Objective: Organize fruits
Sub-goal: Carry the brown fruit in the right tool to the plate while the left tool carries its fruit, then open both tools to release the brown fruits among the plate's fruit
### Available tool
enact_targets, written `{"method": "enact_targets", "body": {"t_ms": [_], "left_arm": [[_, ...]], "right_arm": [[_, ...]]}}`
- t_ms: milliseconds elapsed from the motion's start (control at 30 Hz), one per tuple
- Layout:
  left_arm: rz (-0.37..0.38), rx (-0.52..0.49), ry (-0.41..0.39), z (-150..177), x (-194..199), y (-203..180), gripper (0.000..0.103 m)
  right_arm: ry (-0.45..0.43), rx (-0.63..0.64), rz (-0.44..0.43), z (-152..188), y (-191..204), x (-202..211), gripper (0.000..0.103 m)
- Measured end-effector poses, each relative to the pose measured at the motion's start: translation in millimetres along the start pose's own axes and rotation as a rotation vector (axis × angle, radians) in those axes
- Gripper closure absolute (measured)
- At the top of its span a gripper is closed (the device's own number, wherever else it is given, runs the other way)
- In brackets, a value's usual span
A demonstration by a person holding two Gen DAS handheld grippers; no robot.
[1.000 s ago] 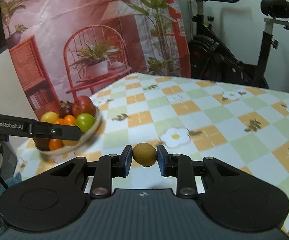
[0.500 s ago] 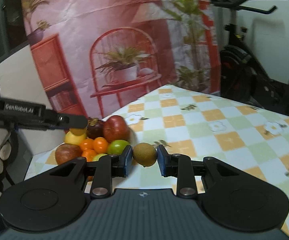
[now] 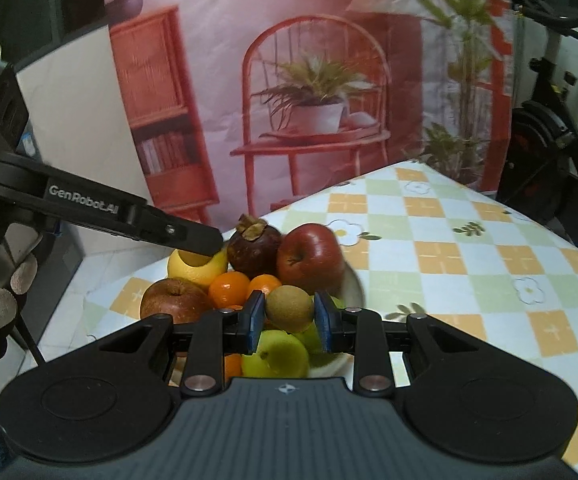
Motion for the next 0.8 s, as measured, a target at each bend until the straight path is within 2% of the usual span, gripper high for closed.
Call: {"method": "enact_targets", "body": {"t_ms": [167, 400, 800], "left_arm": [[-0.007, -0.028, 0.012, -2, -6, 0, 0.076], [-0.027, -0.072, 0.041, 0, -14, 1, 0.076], [-0.060, -0.077, 0.065, 2, -15, 4, 0.076]], "right_arm": [[0.032, 0.053, -0.003, 0, 14, -19, 0.074], [0.057, 0.061, -0.006, 1, 20, -32, 0.074], [0.063, 0.058, 0.015, 2, 20, -32, 0.073]]}}
Point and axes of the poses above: each gripper's, at about its wrist camera, not at the fingertips, and x roughly against the way its jaws point, y to its left, z to its underside, the point moved 2 cm from there along -x, roughly the way its jaws point, and after that the axes turned 15 degrees about z, right-handed, at the moved point
